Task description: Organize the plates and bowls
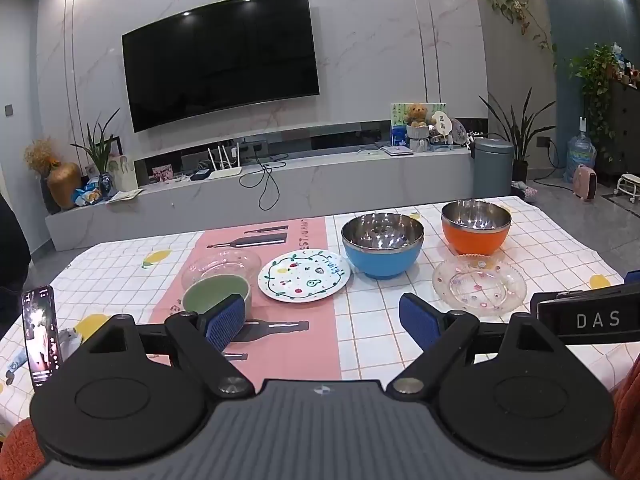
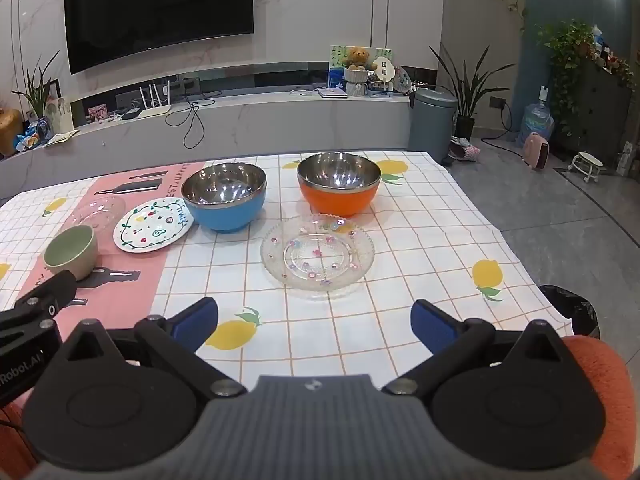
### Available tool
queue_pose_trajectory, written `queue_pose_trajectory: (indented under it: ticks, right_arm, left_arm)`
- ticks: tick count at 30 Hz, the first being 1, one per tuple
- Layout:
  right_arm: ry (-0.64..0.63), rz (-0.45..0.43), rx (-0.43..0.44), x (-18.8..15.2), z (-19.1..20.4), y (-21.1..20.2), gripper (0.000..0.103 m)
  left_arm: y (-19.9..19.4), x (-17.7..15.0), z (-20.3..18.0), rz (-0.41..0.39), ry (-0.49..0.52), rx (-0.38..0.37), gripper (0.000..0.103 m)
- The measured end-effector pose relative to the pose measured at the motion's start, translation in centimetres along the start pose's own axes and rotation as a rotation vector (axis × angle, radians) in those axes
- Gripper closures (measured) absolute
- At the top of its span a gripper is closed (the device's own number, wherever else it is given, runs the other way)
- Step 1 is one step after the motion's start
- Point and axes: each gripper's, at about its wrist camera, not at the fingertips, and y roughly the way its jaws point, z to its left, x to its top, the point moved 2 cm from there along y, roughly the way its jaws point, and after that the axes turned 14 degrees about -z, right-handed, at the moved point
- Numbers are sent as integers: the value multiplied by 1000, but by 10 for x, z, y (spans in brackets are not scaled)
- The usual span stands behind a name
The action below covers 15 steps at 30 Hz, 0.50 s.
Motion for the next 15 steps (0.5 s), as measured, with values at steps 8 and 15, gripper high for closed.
queue_pose_trajectory:
  ticks: [8,15]
  right_arm:
    - [-5,1,0,0,1,0,3]
    - [-13,0,-3,1,3,0,3]
  left_arm:
    - [2,-1,-2,10,11,3,1]
    - [2,-1,-4,14,7,3,1]
